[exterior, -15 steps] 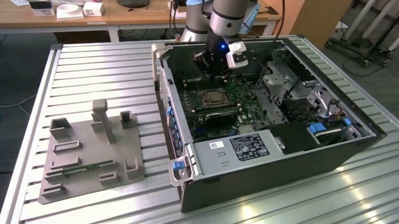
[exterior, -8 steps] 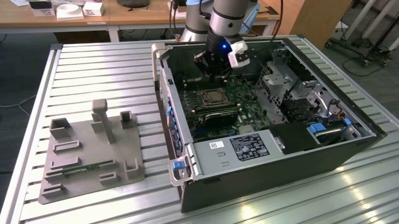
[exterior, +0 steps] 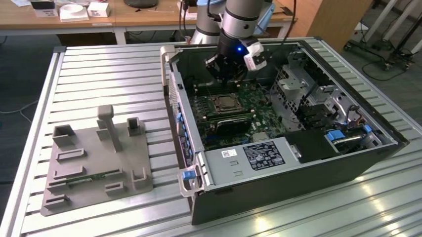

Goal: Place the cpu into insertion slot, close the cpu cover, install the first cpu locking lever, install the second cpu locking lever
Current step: 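Install the first cpu locking lever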

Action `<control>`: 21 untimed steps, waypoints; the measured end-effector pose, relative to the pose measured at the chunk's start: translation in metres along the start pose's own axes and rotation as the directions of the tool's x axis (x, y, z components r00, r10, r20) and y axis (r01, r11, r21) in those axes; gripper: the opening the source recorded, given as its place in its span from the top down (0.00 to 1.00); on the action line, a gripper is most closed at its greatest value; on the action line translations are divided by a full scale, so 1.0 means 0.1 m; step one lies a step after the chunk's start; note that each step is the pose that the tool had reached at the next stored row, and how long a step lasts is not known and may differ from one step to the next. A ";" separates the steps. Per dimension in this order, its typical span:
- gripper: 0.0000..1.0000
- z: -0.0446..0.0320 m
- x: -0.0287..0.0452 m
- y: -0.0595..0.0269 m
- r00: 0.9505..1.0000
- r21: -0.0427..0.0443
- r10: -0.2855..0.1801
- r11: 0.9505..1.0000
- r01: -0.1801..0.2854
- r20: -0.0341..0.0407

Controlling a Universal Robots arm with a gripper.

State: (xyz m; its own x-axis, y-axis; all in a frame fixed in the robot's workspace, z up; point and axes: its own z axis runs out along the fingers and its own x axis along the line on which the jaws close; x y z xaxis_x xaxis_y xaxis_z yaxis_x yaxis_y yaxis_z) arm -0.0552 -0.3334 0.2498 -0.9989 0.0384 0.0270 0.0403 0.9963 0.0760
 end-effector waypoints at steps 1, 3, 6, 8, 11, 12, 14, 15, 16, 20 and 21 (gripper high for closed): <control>0.90 0.000 0.000 0.000 1.000 0.000 -0.015 1.000 0.015 -0.001; 0.90 0.000 0.000 0.000 0.999 0.001 -0.044 0.999 0.044 -0.003; 0.90 0.001 0.000 0.000 0.997 0.002 -0.078 0.997 0.078 -0.006; 0.90 0.000 -0.001 0.000 0.995 0.001 -0.099 0.995 0.099 -0.008; 0.90 0.001 -0.001 0.000 0.991 0.001 -0.137 0.991 0.137 -0.011; 0.90 0.001 -0.001 0.000 0.989 0.001 -0.148 0.989 0.148 -0.011; 0.90 0.000 -0.001 0.000 0.985 0.002 -0.171 0.985 0.171 -0.013; 0.90 0.001 -0.001 0.000 0.983 0.002 -0.181 0.983 0.181 -0.014; 0.90 0.001 -0.001 0.000 0.981 0.002 -0.193 0.981 0.193 -0.015; 0.90 0.000 -0.001 -0.001 0.976 0.002 -0.216 0.976 0.216 -0.017; 0.90 0.001 -0.001 -0.001 0.976 0.002 -0.216 0.976 0.216 -0.017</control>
State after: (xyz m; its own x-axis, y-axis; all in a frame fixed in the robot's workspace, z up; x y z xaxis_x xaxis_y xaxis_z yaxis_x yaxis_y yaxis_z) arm -0.0551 -0.3334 0.2497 -0.9834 -0.1794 0.0268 -0.1769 0.9811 0.0780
